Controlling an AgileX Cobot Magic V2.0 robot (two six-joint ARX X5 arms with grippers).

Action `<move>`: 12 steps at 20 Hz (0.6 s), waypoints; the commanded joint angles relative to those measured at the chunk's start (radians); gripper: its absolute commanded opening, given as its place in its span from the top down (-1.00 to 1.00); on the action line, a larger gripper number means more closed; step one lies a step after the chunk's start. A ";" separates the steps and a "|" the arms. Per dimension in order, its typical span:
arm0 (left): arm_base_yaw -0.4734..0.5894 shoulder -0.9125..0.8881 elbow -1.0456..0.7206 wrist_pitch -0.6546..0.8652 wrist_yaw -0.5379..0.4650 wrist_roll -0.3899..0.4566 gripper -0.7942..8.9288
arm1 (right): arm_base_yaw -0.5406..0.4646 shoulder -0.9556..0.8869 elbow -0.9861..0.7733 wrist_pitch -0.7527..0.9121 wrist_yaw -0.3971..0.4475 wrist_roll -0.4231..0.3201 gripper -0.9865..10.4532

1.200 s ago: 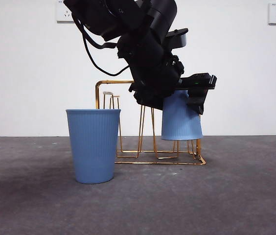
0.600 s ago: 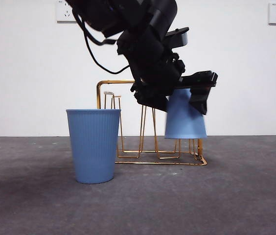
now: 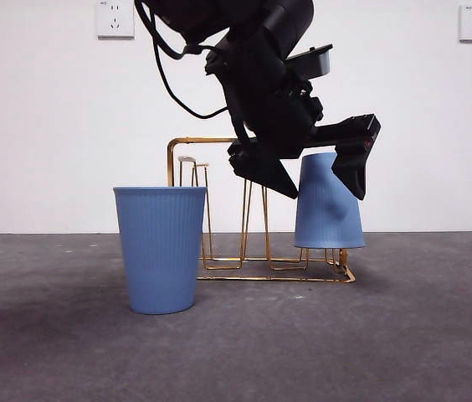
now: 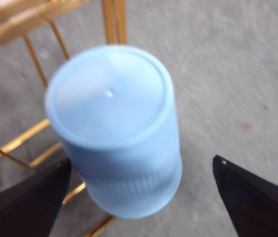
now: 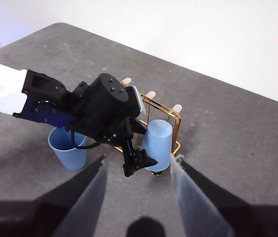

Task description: Pick up cup 1,put cup 1 in the cup rack,pick up cup 2,put cup 2 in the cup rack

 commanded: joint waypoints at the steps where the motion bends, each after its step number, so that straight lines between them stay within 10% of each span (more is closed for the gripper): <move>1: -0.003 0.030 0.029 -0.068 0.026 -0.013 -0.16 | 0.000 0.000 -0.005 0.005 0.003 -0.007 0.44; 12: -0.005 0.023 0.214 -0.383 0.074 -0.014 -0.16 | 0.000 0.011 -0.005 0.012 0.003 -0.007 0.44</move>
